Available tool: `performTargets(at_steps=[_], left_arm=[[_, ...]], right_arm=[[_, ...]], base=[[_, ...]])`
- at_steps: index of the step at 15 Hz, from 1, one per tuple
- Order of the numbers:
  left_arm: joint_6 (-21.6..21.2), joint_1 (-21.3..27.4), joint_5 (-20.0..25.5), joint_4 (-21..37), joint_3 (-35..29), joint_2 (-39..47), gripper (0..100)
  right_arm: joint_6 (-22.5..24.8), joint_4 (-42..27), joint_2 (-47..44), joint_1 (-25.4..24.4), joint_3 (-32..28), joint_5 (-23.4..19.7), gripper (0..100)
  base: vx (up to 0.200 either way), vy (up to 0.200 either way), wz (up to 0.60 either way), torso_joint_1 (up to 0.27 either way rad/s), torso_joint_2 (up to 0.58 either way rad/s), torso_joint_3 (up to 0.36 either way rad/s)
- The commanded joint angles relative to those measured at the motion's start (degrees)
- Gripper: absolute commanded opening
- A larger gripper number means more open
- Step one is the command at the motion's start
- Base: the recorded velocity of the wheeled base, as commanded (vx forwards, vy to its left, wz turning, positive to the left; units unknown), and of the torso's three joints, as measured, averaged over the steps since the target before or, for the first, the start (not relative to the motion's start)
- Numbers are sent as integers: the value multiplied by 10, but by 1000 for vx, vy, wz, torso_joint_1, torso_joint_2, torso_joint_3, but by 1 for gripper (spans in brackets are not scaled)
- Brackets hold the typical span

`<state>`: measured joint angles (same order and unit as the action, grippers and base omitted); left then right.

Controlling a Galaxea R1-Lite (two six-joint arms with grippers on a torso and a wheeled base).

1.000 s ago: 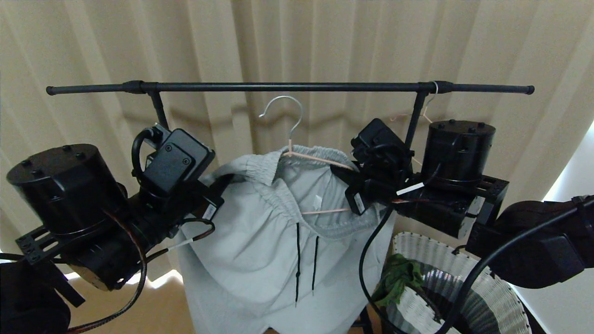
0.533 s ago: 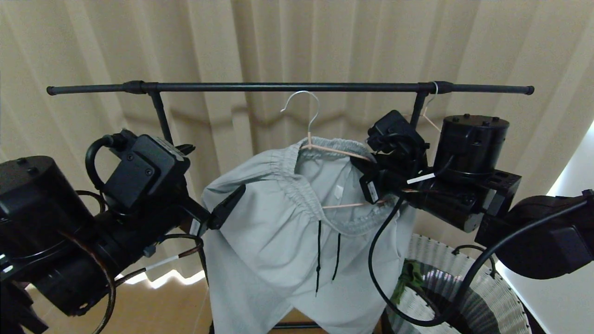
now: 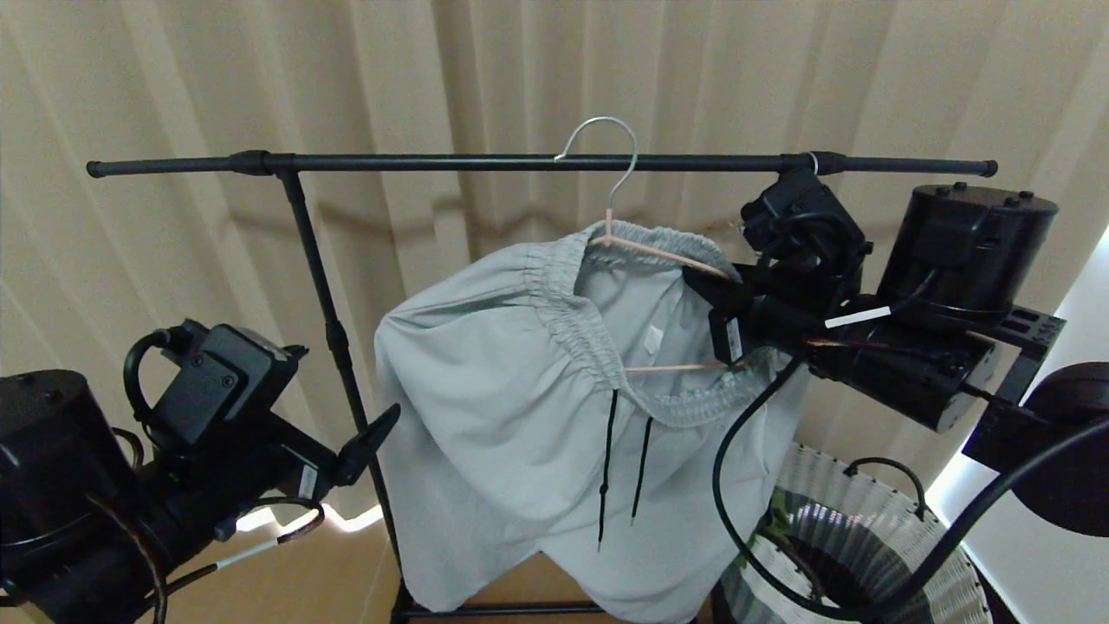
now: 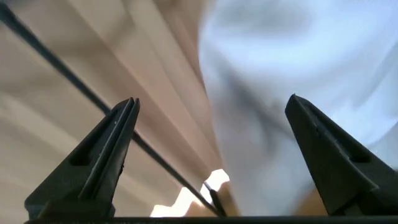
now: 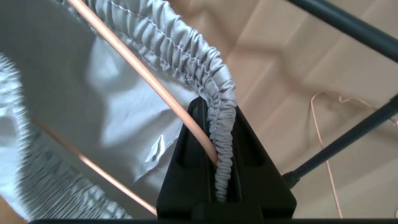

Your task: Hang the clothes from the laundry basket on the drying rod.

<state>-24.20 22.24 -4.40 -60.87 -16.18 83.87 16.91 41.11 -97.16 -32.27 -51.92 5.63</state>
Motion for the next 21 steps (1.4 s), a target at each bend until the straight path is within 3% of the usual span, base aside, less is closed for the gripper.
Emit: performTargets(at_steps=[1,3,9,10,14,18,21], left_arm=[[17,-5,0,-1,17,22,100],[41,-9,0,-1,13,32,100],[40,-33,1,-1,14,44,100],[40,-33,1,-1,14,44,0],[35,-43,-2,0,19,47,0],[-11,-135,-2,-1,37,56,0],[-18,-155,-2,-2,44,52,0]], right_arm=[[-6,1,29,-1,13,-2,0],[-10,1,36,-4,15,-4,0],[-11,1,49,-8,20,-23,0],[-11,1,49,-8,19,-23,0],[-10,1,49,-6,16,-23,0],[-24,-1,61,5,15,-21,0],[-25,-1,62,11,16,-21,0]], base=[[0,0,0,0,0,0],[0,0,0,0,0,0],[0,0,0,0,0,0],[0,0,0,0,0,0],[0,0,0,0,0,0],[0,0,0,0,0,0],[0,0,0,0,0,0]])
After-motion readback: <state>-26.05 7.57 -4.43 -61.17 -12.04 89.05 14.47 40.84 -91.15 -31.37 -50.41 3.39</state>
